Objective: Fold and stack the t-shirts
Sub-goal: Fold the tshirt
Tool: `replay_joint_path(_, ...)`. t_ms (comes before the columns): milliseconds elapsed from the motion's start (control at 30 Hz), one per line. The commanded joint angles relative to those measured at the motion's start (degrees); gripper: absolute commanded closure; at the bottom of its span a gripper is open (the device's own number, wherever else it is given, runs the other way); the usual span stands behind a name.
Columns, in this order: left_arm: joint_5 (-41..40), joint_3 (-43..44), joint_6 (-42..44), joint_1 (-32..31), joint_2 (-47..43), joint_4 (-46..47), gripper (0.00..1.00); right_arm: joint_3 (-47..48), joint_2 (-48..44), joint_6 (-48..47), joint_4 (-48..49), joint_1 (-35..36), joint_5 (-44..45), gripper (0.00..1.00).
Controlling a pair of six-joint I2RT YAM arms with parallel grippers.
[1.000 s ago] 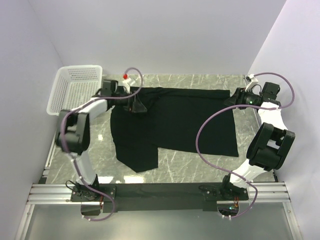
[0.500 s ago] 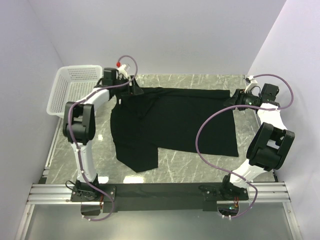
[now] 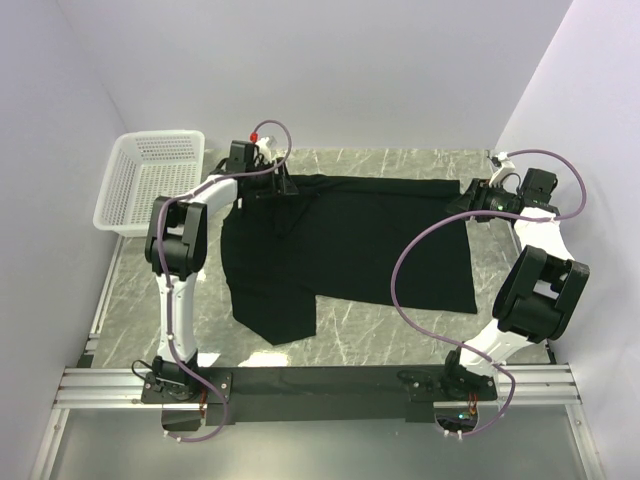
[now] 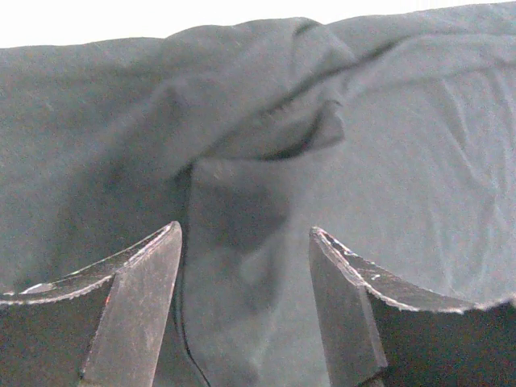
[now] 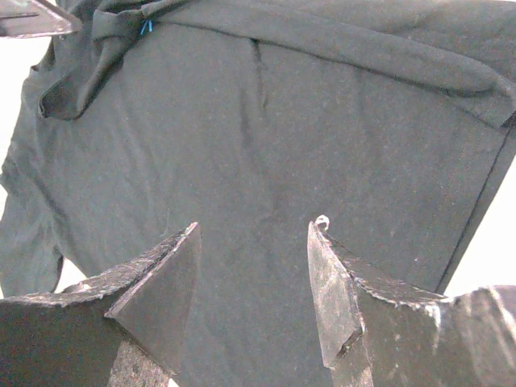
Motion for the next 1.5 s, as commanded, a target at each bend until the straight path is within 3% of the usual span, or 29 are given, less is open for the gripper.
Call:
replay_joint_path(0, -4.0, 4.7, -0.5, -0.5, 2.1, 0.6, 0.31, -0.2, -3.2, 0.6, 1.7, -0.2, -0.9, 0.38)
replay_joint_path(300, -2.8, 12.5, -0.8, -0.7, 8.3, -1.8, 0.42, -0.4, -3.6, 0.7, 1.6, -0.3, -1.0, 0.38)
replay_joint_path(500, -0.8, 11.5, -0.3, -1.0, 9.1, -1.8, 0.50, -0.2, -3.5, 0.9, 1.5, -0.3, -0.9, 0.38)
replay_joint_path(733, 1.3, 11.5, 0.7, -1.2, 9.4, -3.0, 0.51, -0.2, -3.4, 1.2, 1.8, -0.3, -1.0, 0.38)
replay_joint_path(867, 1.4, 12.1, 1.3, -1.4, 9.6, -3.8, 0.58, -0.4, -3.4, 1.2, 1.9, -0.3, -1.0, 0.38)
replay_joint_path(1067, 1.0, 12.4, 1.9, -1.5, 9.1, -3.8, 0.78, -0.8, -3.6, 1.3, 2.1, -0.3, -1.1, 0.38)
replay_joint_path(1100, 1.1, 12.7, 2.1, -1.5, 9.0, -3.8, 0.87, -0.8, -3.8, 1.3, 2.0, -0.3, -1.1, 0.38)
replay_joint_path(1200, 2.0, 12.0, 3.0, -1.5, 8.2, -3.2, 0.99, -0.8, -3.8, 1.2, 1.9, -0.4, -1.1, 0.38)
replay_joint_path(1467, 8.5, 5.7, 4.5, -1.5, 1.8, 1.0, 0.99, -0.9, -4.2, 1.0, 1.6, -0.8, -1.3, 0.38)
